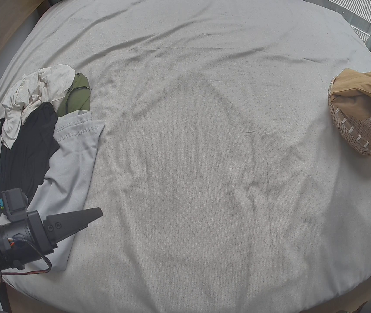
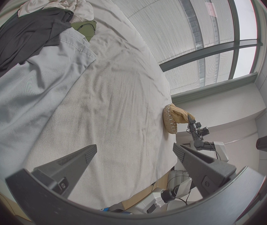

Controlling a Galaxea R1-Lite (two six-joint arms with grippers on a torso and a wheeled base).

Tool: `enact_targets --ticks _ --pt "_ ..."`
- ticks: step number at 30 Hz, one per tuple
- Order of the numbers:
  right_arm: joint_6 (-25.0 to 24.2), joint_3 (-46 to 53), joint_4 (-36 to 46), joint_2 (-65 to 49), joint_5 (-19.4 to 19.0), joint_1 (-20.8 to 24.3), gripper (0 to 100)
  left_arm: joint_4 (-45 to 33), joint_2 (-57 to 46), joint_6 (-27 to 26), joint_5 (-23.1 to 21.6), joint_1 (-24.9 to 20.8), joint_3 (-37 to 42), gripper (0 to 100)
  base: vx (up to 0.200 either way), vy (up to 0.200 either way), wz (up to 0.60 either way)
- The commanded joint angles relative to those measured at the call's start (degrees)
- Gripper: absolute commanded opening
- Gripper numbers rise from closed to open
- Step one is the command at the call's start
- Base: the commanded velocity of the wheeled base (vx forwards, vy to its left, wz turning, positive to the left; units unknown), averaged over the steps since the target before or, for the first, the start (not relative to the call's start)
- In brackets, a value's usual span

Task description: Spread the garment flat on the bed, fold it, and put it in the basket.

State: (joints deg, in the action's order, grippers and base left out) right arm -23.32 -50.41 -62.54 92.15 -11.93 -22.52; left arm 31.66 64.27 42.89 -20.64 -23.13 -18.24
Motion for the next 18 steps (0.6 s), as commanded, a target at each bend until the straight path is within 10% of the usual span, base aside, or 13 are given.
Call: enact_targets --ticks 1,18 --pt "0.1 2.7 -1.8 0.7 -0.6 -0.4 100 0.1 0.0 0.0 0.0 0.0 0.1 100 0.000 0.000 0.00" --pt "5.8 4.0 14.3 -19.5 -3.8 1.3 100 0.2 -1.2 -0.4 0.0 -0.3 0.1 100 0.000 0.000 0.00"
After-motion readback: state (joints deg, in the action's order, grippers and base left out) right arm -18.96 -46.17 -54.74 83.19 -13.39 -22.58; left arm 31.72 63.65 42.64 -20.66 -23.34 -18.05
